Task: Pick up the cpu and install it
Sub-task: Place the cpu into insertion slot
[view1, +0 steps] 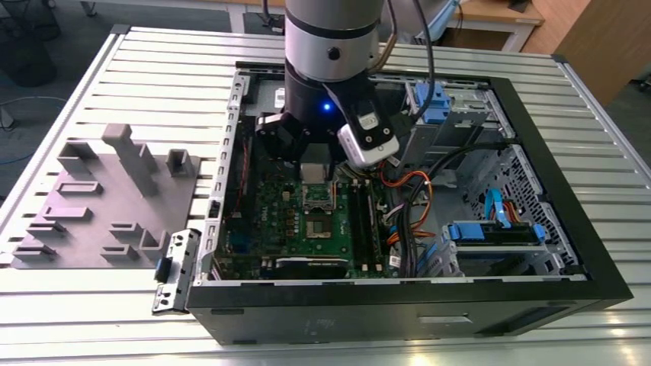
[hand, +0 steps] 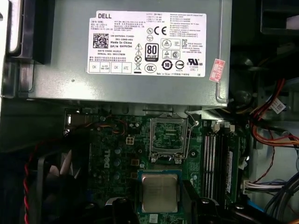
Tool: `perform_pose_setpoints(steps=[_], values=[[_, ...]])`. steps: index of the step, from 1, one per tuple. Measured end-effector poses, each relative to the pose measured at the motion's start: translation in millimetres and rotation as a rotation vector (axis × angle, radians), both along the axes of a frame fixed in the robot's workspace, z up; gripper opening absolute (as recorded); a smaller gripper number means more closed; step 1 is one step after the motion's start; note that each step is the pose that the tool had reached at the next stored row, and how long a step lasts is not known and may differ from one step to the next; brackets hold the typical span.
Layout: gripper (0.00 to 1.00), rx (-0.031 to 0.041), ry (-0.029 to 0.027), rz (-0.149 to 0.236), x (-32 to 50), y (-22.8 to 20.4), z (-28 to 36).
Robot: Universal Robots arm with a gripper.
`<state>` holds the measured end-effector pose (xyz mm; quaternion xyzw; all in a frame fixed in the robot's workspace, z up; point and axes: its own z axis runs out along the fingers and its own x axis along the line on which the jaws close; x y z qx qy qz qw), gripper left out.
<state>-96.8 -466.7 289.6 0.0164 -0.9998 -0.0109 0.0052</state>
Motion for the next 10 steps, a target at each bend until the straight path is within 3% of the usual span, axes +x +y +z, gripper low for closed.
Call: perform_pose_setpoints(steps=[6, 10], values=[[0.47, 0.0001, -0.0001, 0.0, 0.2, -1.0, -8.4], [0.47, -0.0002, 0.0001, 0.0, 0.2, -1.0, -8.7]])
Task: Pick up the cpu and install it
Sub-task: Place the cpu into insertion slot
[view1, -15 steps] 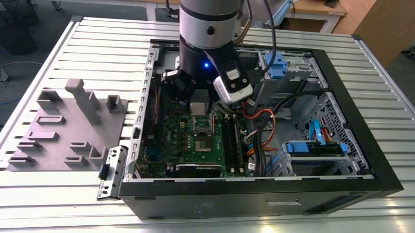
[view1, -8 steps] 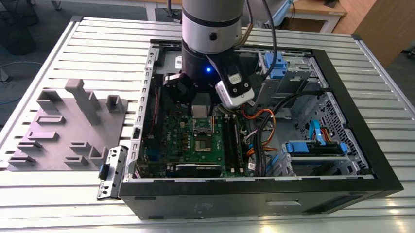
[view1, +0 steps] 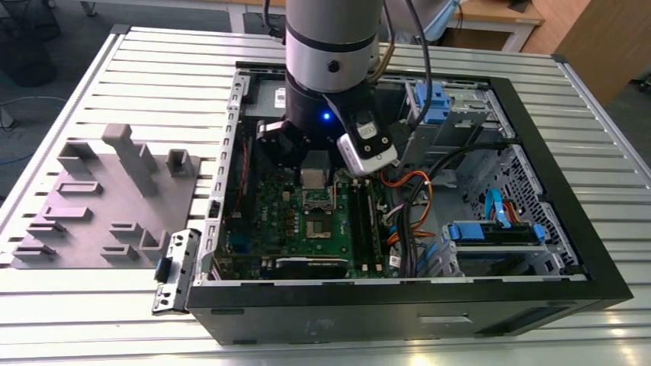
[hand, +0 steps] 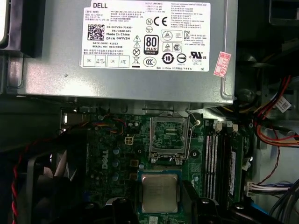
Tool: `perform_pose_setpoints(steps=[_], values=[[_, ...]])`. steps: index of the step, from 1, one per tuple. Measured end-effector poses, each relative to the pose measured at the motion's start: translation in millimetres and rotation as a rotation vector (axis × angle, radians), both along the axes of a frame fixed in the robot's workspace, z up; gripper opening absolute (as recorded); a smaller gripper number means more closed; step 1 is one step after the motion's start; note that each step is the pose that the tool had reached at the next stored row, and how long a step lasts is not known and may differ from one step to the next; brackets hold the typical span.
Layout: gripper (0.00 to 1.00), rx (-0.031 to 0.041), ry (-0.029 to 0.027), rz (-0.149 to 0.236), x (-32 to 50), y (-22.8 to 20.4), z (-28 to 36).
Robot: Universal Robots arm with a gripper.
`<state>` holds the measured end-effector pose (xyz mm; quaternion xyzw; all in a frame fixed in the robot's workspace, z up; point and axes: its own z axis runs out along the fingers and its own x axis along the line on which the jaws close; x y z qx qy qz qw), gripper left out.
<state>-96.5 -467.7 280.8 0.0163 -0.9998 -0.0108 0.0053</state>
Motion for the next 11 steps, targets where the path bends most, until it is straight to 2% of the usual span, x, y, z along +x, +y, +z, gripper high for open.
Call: perform_pose_setpoints(steps=[7, 11], values=[[0.47, 0.0002, 0.0002, 0.0, 4.6, 0.0, -1.6], [0.47, 0.0003, 0.0002, 0.0, 5.0, -0.1, -7.1]])
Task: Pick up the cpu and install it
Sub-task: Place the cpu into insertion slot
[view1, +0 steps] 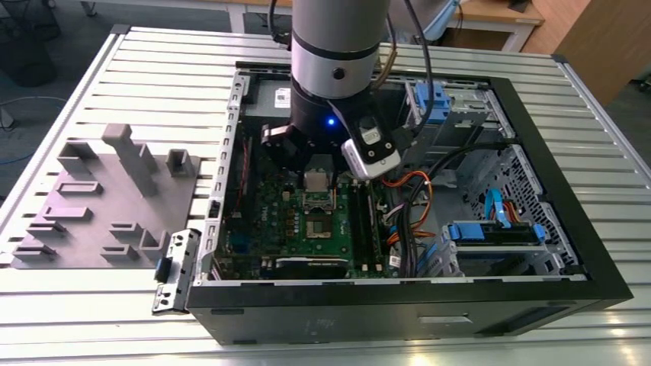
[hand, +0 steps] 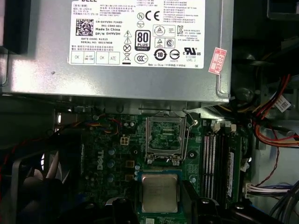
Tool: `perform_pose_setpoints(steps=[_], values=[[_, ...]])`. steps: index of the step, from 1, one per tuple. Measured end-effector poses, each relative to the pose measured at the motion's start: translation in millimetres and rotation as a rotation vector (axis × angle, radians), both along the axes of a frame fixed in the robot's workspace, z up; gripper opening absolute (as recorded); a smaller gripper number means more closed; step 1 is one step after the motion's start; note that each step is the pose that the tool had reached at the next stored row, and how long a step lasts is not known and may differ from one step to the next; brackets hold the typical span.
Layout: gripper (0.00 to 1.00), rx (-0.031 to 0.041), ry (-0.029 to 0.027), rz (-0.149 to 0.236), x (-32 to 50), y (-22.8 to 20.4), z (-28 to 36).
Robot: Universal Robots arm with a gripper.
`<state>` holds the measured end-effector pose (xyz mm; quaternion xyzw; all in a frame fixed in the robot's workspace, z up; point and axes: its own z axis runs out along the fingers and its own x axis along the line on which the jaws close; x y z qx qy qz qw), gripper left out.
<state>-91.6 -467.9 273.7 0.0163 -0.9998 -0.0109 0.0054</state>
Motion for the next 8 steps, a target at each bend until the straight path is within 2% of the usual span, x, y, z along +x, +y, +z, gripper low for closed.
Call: perform_pose_setpoints(steps=[3, 8], values=[[0.47, -0.0001, 0.0, 0.0, 0.0, -0.1, -4.3], [0.47, -0.0001, 0.0, 0.0, 0.0, -0.1, -5.0]])
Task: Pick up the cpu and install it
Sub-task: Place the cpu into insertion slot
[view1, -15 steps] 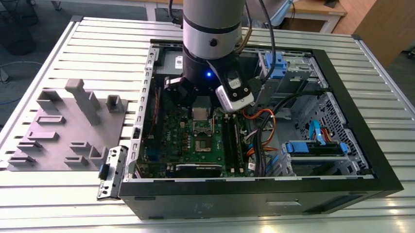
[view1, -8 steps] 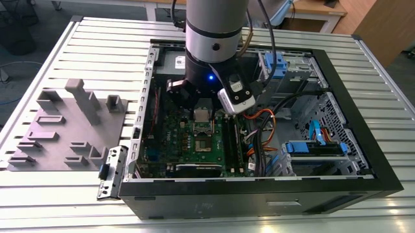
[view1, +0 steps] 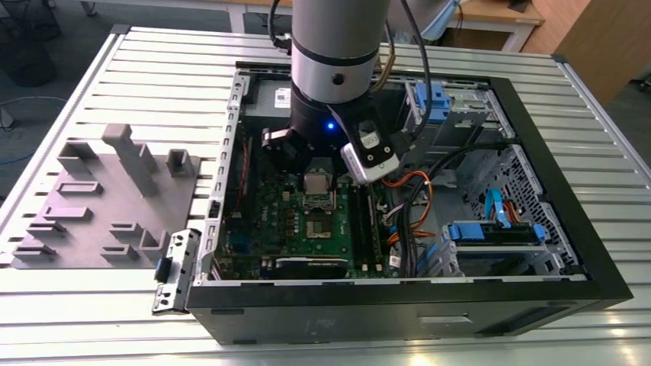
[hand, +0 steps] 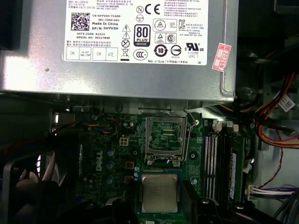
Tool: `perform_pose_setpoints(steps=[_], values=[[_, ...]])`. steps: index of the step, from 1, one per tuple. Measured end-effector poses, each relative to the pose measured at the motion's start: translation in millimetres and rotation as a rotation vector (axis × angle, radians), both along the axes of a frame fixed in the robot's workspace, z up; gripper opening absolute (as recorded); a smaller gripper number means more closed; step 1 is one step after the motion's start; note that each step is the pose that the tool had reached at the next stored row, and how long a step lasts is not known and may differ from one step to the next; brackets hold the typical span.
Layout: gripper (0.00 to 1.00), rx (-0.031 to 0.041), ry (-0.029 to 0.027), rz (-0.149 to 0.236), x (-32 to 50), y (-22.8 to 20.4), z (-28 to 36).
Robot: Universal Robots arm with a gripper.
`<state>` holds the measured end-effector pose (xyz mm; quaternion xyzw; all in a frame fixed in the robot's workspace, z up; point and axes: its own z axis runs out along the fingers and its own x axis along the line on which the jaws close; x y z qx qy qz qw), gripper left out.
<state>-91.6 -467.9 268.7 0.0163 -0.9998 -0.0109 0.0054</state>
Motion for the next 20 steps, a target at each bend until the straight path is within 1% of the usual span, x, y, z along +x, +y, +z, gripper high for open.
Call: perform_pose_setpoints(steps=[3, 11, 20], values=[[0.47, 0.0005, -0.0003, 0.0, 0.0, 0.0, -0.9], [0.47, 0.0001, -0.0001, 0.0, 0.0, 0.0, -9.1], [0.47, 0.0, 0.0, 0.0, 0.0, -0.1, -9.6]])
